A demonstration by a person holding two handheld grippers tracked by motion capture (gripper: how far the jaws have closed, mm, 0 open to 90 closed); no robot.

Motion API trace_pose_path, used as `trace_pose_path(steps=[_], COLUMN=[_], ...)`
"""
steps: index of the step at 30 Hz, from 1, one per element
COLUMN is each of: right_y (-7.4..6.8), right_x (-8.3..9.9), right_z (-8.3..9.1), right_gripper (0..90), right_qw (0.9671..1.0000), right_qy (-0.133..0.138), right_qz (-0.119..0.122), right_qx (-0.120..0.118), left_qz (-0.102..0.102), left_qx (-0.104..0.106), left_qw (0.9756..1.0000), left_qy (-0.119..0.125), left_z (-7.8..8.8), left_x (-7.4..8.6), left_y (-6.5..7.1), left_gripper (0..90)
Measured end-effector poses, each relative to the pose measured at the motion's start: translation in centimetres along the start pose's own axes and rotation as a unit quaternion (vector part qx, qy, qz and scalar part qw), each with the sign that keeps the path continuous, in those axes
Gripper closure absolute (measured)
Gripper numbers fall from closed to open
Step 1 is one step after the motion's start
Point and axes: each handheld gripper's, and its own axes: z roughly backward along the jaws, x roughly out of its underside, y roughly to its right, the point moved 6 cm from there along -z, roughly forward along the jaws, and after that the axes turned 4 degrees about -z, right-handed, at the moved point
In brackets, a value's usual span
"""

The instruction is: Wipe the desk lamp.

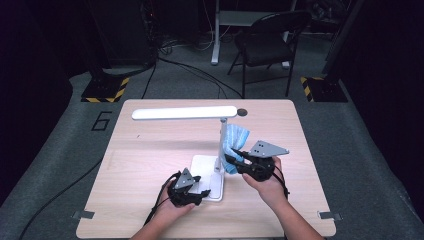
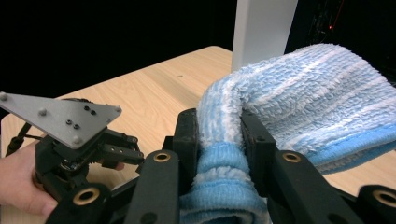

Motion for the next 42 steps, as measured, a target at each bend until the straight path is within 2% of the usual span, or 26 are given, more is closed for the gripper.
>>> trace_pose_path(steps=[10,23,26,27,32,35,37,42], right_y=[0.2,0.7,1.0,1.2,2.4,2.9,3.3,3.1], right_x=[1.7,3.9,5.2,5.5,6.9,7.4,8.2,10.1], right_z=[-0.8,-1.8,-2.2,-2.2,-2.4,-2.4,-2.4,-2.9], right_gripper=[71.4,71.1,70.9,70.9,70.8,70.8,70.8,70.5], right_qw=[0.9998,0.9990,0.9983,0.9981,0.9958,0.9953,0.9936,0.9909], right_qy=[-0.019,-0.040,-0.050,-0.052,-0.067,-0.070,-0.074,-0.097], right_qz=[-0.012,-0.015,-0.022,-0.018,-0.039,-0.036,-0.040,-0.048], right_qx=[0.003,0.009,0.021,0.027,0.049,0.057,0.074,0.081], left_qz=[0.000,-0.003,-0.002,-0.002,-0.003,-0.003,-0.003,-0.002], left_qx=[0.000,0.001,0.000,0.000,0.000,0.000,0.000,-0.001], left_qw=[1.0000,1.0000,1.0000,1.0000,1.0000,1.0000,1.0000,1.0000], left_qy=[0.000,-0.001,-0.001,-0.001,-0.002,-0.001,-0.001,-0.001], left_z=[0.0,0.0,-0.1,-0.1,0.0,-0.1,0.0,-0.1], left_x=[0.0,0.0,0.0,0.0,0.0,0.0,0.0,0.0], left_y=[0.0,0.2,0.2,0.2,0.2,0.2,0.2,0.2], left_gripper=[34.0,32.1,32.2,32.2,32.2,32.2,32.2,32.2])
